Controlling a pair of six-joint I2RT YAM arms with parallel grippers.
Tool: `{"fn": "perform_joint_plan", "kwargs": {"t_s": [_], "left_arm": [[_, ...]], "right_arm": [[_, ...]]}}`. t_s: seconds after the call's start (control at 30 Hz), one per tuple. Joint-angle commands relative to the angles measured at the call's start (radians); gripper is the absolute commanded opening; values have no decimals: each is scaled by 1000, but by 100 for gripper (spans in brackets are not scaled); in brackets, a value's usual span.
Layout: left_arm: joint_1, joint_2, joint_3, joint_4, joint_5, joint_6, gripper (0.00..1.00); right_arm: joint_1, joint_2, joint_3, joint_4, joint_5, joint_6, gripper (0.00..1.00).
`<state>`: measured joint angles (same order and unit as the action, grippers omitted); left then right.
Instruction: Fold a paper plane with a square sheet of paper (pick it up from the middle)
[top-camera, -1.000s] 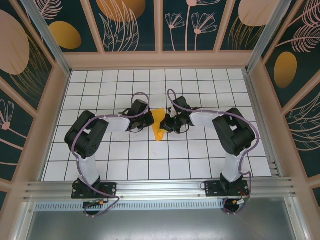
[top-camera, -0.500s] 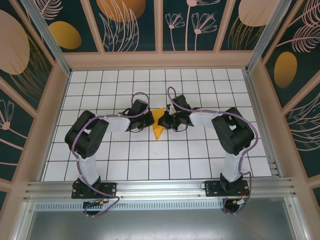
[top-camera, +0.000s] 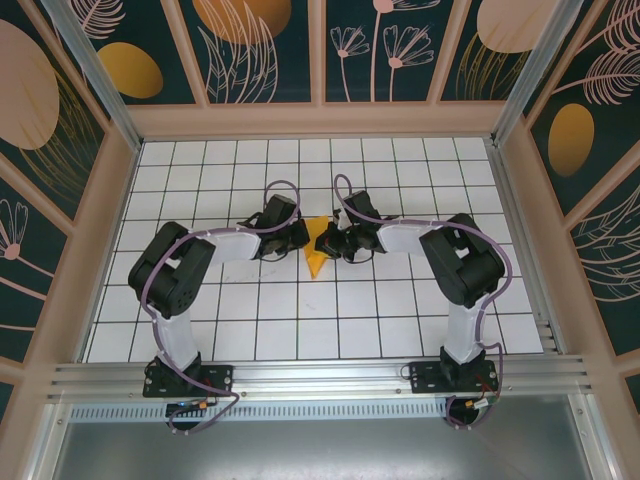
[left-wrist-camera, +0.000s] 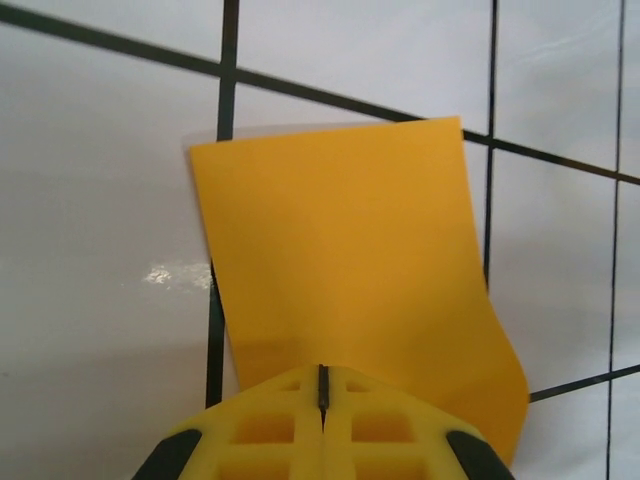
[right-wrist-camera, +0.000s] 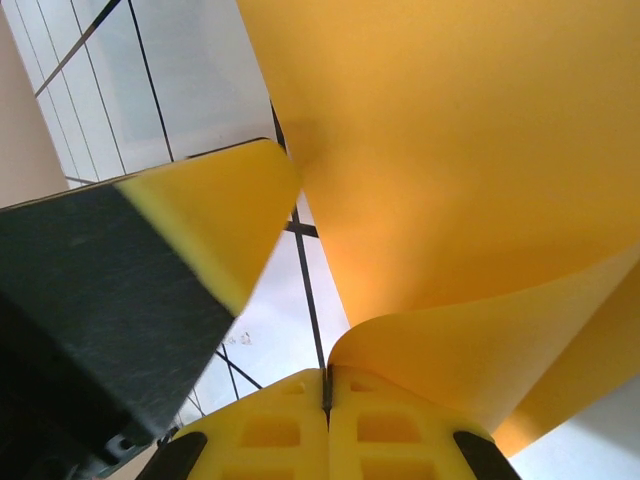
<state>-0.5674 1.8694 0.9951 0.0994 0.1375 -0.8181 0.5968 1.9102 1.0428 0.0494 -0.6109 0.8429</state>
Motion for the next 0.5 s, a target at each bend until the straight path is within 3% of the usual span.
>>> {"fn": "perform_joint_plan", "kwargs": {"t_s": [0.0, 0.47], "left_arm": [[15, -32, 28, -24, -29, 24, 5], [20, 88, 62, -56, -5, 18, 0]], "right_arm": [[2, 20, -7, 24, 3, 9, 1], [1, 25, -41, 83, 43, 52, 2]]}}
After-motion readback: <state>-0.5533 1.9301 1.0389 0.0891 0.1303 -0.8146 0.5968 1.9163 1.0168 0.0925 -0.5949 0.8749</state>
